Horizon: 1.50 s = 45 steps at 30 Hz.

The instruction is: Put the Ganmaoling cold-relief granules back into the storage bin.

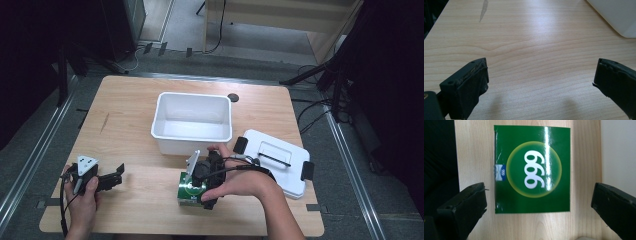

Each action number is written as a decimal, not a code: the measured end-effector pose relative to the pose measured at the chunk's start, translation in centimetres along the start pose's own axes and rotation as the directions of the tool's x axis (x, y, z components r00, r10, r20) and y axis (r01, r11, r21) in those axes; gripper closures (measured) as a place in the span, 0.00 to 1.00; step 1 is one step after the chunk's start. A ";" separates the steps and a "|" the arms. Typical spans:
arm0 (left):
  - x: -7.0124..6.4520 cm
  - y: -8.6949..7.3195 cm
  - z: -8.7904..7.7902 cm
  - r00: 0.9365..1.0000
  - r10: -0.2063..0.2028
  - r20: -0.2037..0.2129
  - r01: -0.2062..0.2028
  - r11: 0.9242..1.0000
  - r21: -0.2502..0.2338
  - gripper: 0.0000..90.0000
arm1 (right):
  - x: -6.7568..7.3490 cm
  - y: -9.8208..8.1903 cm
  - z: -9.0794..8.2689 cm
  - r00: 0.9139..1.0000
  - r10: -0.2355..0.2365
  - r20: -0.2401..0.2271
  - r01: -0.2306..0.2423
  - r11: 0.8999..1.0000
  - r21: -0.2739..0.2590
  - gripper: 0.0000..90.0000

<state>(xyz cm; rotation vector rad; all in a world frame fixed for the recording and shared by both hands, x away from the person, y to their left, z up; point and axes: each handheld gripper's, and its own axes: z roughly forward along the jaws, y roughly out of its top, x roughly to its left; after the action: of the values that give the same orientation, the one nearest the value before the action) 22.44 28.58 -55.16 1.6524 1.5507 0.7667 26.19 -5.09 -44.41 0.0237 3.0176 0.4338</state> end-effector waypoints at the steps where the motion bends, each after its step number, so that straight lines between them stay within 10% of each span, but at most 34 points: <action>1: 0.0 0.0 0.0 1.000 0.000 0.000 0.000 1.000 0.001 0.00 | 0.0 0.1 0.2 1.000 -0.008 -0.003 0.008 1.000 0.002 0.00; 26: 0.2 0.0 0.0 1.000 -0.026 -0.004 0.026 1.000 -0.001 0.00 | -0.1 1.4 4.1 0.998 -0.026 -0.049 0.031 0.995 0.099 0.15; 45: 0.2 0.0 0.0 1.000 -0.029 -0.009 0.029 1.000 -0.003 0.00 | -0.6 -0.1 2.0 0.998 -0.044 -0.033 0.046 0.996 0.071 0.18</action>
<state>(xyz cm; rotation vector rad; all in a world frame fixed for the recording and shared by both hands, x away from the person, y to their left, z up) 22.42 28.78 -55.17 1.6235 1.5756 0.7614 27.00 -4.65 -46.31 -0.0463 3.0568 0.3247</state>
